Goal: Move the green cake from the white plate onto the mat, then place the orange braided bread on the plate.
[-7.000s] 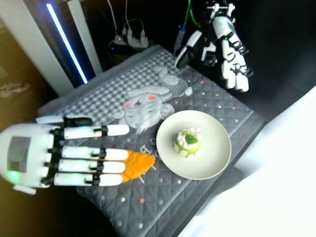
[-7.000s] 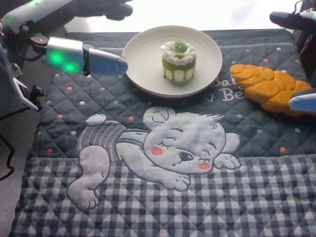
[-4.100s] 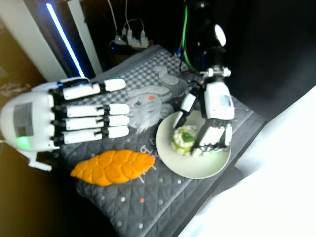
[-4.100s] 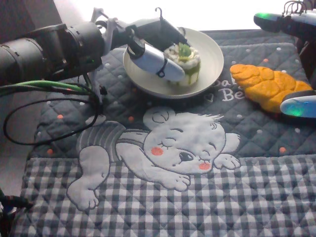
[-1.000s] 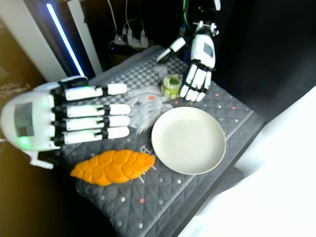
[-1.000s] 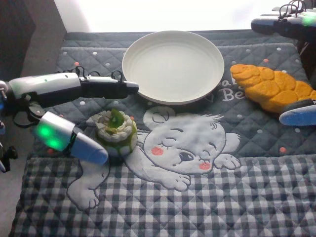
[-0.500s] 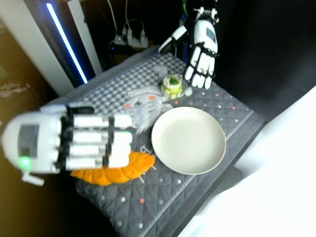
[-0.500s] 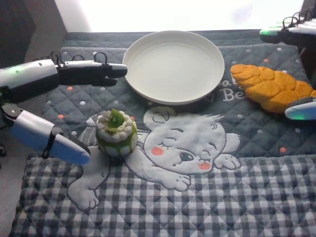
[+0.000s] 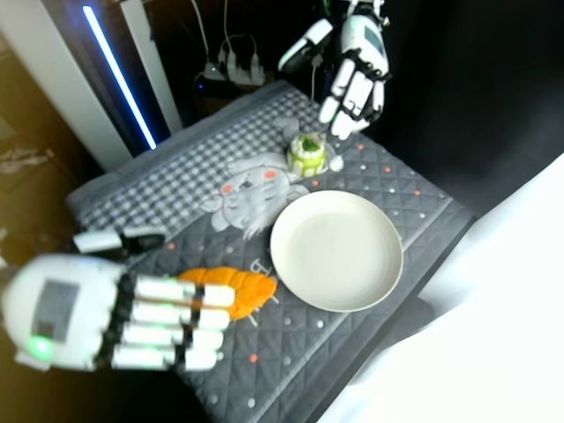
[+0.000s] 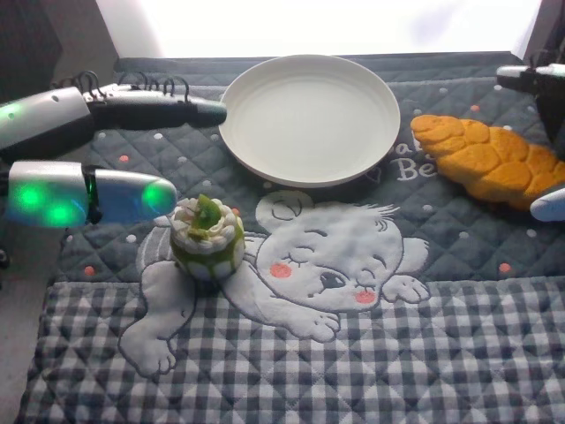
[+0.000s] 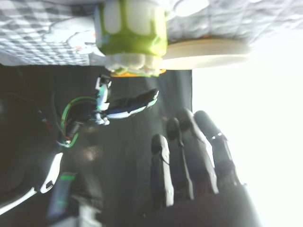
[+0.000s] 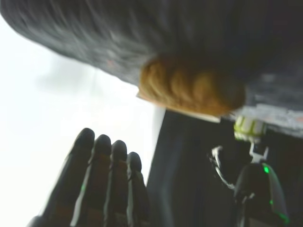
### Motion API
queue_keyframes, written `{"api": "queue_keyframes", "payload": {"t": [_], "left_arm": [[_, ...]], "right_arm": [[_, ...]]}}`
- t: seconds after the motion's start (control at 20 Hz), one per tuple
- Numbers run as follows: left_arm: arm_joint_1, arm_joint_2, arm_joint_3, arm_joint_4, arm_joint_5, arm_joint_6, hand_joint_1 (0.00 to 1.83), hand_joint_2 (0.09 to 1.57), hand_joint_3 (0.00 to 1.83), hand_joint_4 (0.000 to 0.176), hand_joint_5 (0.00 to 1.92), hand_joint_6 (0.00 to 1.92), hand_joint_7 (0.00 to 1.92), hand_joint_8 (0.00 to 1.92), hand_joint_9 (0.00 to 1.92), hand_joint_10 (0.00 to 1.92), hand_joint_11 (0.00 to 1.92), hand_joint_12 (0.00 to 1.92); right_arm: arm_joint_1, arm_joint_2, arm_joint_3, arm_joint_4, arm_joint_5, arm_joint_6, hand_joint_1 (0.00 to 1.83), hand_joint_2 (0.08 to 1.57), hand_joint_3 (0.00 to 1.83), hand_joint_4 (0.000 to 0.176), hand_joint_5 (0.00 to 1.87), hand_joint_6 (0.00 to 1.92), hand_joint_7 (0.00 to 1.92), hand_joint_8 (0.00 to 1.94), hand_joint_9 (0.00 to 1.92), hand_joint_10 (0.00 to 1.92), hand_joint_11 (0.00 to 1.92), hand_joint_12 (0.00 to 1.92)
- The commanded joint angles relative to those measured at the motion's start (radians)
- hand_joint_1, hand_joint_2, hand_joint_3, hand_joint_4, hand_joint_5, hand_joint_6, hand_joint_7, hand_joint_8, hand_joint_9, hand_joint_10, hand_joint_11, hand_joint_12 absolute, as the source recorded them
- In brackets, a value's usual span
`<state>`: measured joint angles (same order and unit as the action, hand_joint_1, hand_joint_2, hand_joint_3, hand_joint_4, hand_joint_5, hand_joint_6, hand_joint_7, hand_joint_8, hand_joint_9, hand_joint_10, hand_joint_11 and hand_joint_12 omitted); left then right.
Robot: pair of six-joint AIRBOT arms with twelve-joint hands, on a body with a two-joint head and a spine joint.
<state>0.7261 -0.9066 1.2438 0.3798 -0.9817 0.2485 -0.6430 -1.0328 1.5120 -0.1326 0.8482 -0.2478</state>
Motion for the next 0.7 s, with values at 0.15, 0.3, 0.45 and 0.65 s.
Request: {"api": "queue_keyframes", "payload": {"t": [0.15, 0.3, 0.45, 0.65], "left_arm": [[0.024, 0.016, -0.013, -0.081, -0.155, 0.007, 0.33, 1.18, 0.04, 0.067, 0.36, 0.01, 0.41, 0.01, 0.43, 0.04, 0.0, 1.25], [0.039, 0.031, -0.023, -0.115, -0.184, 0.031, 0.34, 1.14, 0.01, 0.092, 0.29, 0.0, 0.42, 0.0, 0.52, 0.05, 0.03, 1.35], [0.064, 0.05, -0.039, -0.166, -0.23, 0.073, 0.43, 1.06, 0.0, 0.14, 0.24, 0.01, 0.36, 0.01, 0.54, 0.04, 0.04, 1.31], [0.092, 0.072, -0.054, -0.227, -0.298, 0.108, 0.56, 1.03, 0.0, 0.142, 0.21, 0.0, 0.3, 0.0, 0.44, 0.0, 0.1, 0.98]], "right_arm": [[0.15, -0.04, 0.039, -0.141, -0.067, 0.032, 0.77, 0.69, 0.0, 0.061, 0.24, 0.01, 0.32, 0.0, 0.35, 0.01, 0.36, 0.11], [0.149, -0.044, 0.036, -0.15, -0.068, 0.032, 0.78, 0.66, 0.0, 0.094, 0.22, 0.0, 0.29, 0.0, 0.31, 0.0, 0.31, 0.1], [0.149, -0.045, 0.031, -0.168, -0.068, 0.032, 0.71, 0.63, 0.0, 0.096, 0.16, 0.0, 0.22, 0.0, 0.27, 0.0, 0.23, 0.07], [0.149, -0.045, 0.03, -0.19, -0.072, 0.032, 0.76, 0.67, 0.01, 0.101, 0.23, 0.02, 0.26, 0.01, 0.25, 0.01, 0.29, 0.11]]}}
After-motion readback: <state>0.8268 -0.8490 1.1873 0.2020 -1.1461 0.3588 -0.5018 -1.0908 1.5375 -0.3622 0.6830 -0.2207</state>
